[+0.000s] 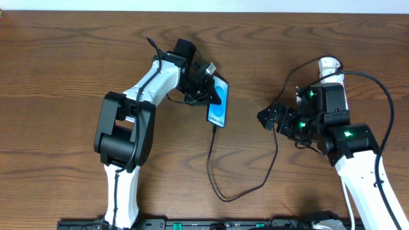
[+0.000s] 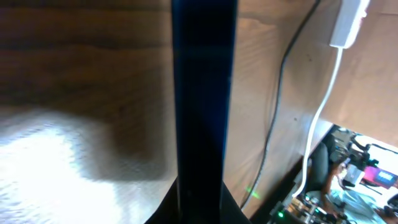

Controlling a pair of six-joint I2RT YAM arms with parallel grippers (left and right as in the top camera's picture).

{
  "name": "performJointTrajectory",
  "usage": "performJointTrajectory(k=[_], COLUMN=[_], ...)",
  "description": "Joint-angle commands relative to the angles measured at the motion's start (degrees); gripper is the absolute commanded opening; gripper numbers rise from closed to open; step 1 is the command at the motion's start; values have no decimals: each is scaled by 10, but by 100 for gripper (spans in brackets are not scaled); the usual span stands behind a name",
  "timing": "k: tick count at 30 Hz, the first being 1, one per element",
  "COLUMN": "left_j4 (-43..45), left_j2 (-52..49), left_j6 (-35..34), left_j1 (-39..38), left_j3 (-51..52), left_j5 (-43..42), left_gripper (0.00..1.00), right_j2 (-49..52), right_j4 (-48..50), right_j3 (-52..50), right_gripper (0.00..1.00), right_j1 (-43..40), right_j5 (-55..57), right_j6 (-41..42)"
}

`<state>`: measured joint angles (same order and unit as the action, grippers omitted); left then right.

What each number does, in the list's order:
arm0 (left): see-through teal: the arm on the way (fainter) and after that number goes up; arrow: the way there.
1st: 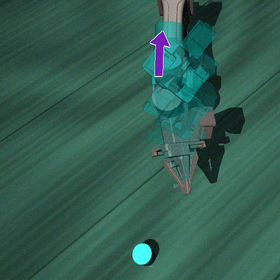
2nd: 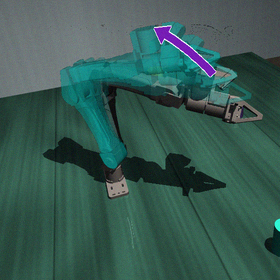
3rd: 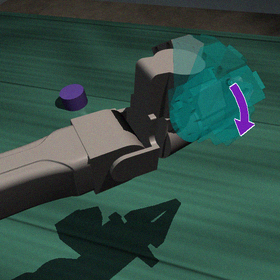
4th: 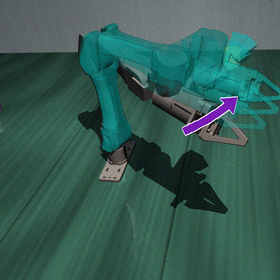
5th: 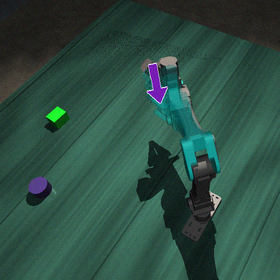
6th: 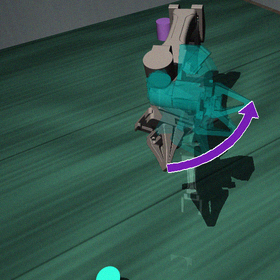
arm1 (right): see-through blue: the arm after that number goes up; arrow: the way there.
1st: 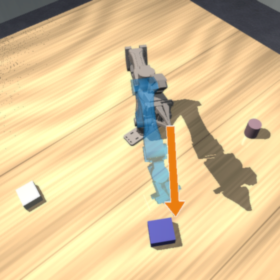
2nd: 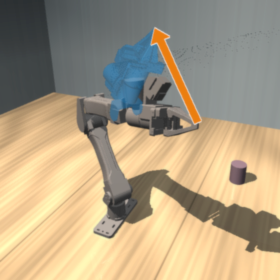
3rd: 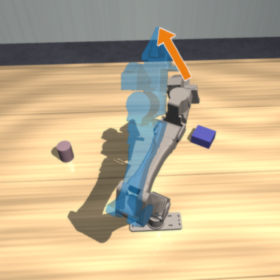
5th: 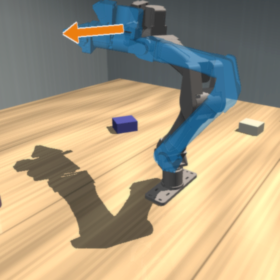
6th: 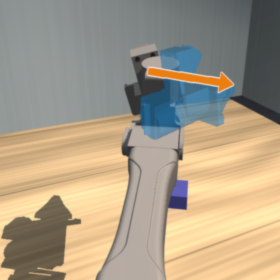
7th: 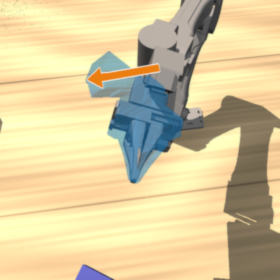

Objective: Plug charger to phone and switch on socket
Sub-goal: 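Lower the phone flat onto the table with the left gripper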

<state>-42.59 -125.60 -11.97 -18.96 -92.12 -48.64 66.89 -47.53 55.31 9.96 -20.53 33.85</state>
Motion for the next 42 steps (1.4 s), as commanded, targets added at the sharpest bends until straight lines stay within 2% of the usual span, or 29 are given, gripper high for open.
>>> performJointTrajectory(k=[1, 7, 14, 35, 38, 40, 42], left_j4=[5, 48, 83, 82, 82, 82, 82], left_j2=[1, 1, -1, -4, -4, -4, -4], left_j6=[0, -44, -61, -62, -62, -61, -61], left_j1=[2, 1, -5, -5, -5, -5, -5], left_j3=[-6, 6, 32, 67, 68, 68, 68], left_j5=[25, 29, 29, 93, 93, 93, 93], left_gripper=[7, 7, 7, 8, 31, 40, 41], right_j2=[-2, -2, -2, -2, -2, -2, -2], right_j4=[0, 4, 4, 4, 4, 4, 3], right_j3=[1, 1, 1, 1, 1, 1, 1], right_gripper=[99, 99, 99, 99, 99, 99, 99], right_j1=[-3, -3, -3, -3, -3, -3, -3], right_j5=[7, 7, 7, 7, 7, 7, 7], right_j6=[-9, -9, -9, -9, -9, -9, -9])
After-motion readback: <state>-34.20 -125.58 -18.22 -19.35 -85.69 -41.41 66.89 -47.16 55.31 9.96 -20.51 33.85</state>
